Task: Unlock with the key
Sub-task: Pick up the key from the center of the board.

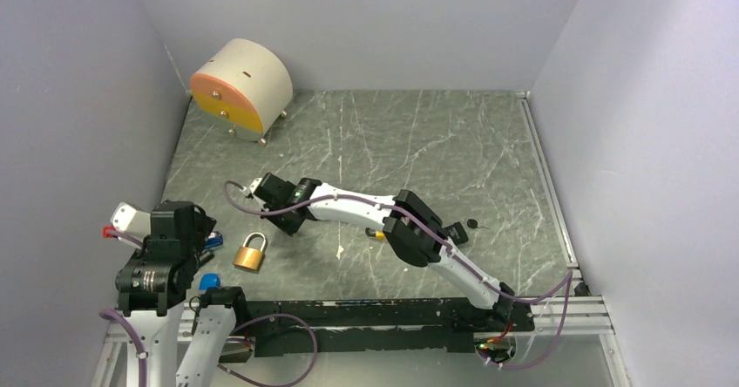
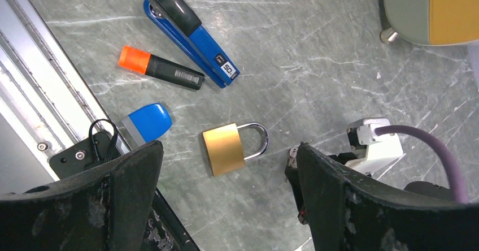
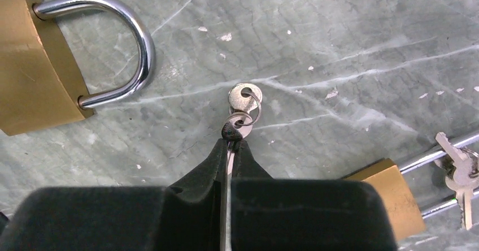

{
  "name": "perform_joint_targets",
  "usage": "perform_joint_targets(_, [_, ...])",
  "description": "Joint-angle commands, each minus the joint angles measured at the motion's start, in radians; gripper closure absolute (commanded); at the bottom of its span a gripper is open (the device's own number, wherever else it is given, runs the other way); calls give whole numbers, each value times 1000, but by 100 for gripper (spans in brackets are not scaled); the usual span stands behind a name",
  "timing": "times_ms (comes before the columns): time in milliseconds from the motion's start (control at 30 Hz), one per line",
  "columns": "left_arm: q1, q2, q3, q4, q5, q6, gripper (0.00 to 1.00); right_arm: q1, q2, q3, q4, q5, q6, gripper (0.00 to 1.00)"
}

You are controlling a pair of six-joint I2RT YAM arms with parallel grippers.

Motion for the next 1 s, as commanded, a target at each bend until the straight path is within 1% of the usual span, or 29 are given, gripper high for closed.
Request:
perform_joint_targets(0, [-1,-19,17,27,29,25,8,-25,-85,-59,71,-115,57,100])
perform_joint_targets(200, [-2,-72,-50,67,158,33,6,-88,-241,-266,236,-359,203,100])
perform_joint_targets(300, [-1,-122,-89,125,244,47,6,-140,-309,-383,346,-520,296,100])
perform_joint_targets(367, [-2,-151,-123,181,316,51,6,-166,-345,-445,410,-589,352,100])
perform_joint_targets(433, [-1,-164,-160,257,417,78,6,-188,-379,-496,459,-642,381,100])
perform_joint_targets(567, [-1,-141,-228,346,581,71,6,-216,-435,-567,532,-718,447,100])
perform_joint_targets(733, [-1,-102,-261,422,743,27,6,-237,-505,-613,542,-758,485,100])
perform_joint_targets(833, [-2,-64,-277,438,824,-81,6,-241,-539,-614,516,-764,471,100])
perform_joint_targets(900, [-1,-17,-296,381,891,-251,6,-241,-563,-615,500,-766,452,100])
perform_joint_targets(967, [-1,29,-349,403,1004,-394,6,-241,-589,-626,502,-768,430,100])
